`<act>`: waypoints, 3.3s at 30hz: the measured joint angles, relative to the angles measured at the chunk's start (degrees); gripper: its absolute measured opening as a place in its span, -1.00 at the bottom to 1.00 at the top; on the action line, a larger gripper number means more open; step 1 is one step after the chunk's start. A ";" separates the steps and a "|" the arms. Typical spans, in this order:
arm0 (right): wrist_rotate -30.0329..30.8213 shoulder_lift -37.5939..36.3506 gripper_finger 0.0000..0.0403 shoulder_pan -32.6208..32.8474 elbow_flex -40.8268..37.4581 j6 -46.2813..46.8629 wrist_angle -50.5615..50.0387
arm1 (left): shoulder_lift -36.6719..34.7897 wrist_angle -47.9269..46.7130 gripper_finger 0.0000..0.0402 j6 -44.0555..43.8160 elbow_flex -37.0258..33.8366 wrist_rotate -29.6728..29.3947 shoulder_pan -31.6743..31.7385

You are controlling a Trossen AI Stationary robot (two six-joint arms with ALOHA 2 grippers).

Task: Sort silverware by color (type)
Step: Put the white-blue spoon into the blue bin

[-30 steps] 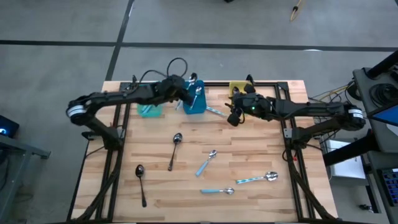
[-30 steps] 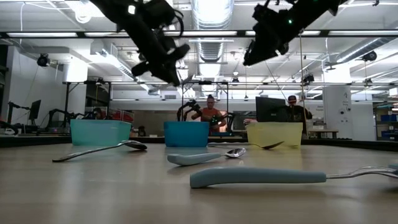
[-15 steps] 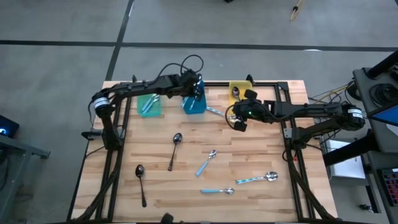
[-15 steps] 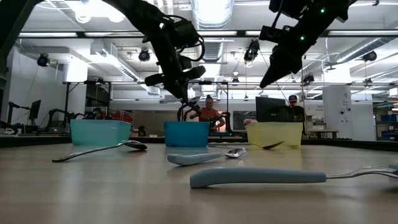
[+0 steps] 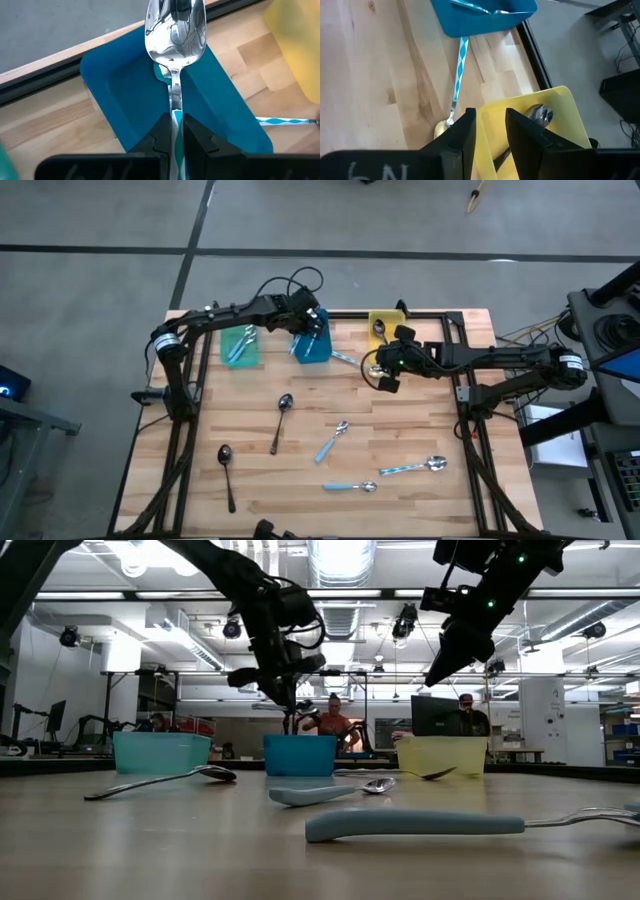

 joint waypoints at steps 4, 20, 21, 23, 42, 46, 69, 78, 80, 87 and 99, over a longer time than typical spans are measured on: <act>0.00 0.00 -0.55 0.00 0.00 -0.03 0.00 | 0.00 0.11 -0.96 -0.12 0.00 -0.03 0.11; 0.00 0.00 -0.59 0.00 0.00 -1.08 0.15 | 0.00 6.20 -0.96 -1.45 -2.40 -1.15 0.00; 0.00 0.00 -0.60 0.00 0.00 -1.06 0.19 | 0.00 6.17 -0.96 -1.55 -2.40 -1.51 0.00; 0.00 0.00 -0.61 0.00 0.00 -1.06 0.30 | 0.00 6.35 -0.96 -1.72 -2.43 -1.55 0.00; 0.00 0.00 -0.65 0.00 0.00 -1.08 0.33 | 0.00 9.96 -0.96 -2.87 -3.19 -2.25 -0.37; -0.01 0.00 -0.64 0.01 0.00 -1.06 0.33 | 0.00 10.30 -0.96 -2.94 -4.16 -2.19 -0.46; -0.02 -0.02 -0.64 0.01 0.02 -1.53 0.63 | -0.04 9.38 -0.95 -4.92 -6.95 1.56 -1.64; -0.02 -0.02 -0.67 0.00 0.02 -1.87 0.81 | -0.04 9.42 -0.95 -5.71 -6.95 2.64 -1.90; -0.02 -0.02 -0.67 0.00 0.02 -1.89 0.83 | -0.04 9.40 -0.95 -5.71 -6.95 2.62 -1.88; -0.02 -0.02 -0.63 0.00 0.02 -1.91 1.06 | -0.04 9.73 -0.94 -5.71 -6.95 2.62 -1.49; -0.02 -0.02 -0.66 0.01 0.09 -2.59 2.08 | -0.04 7.18 -0.94 -4.86 -7.08 2.54 -1.51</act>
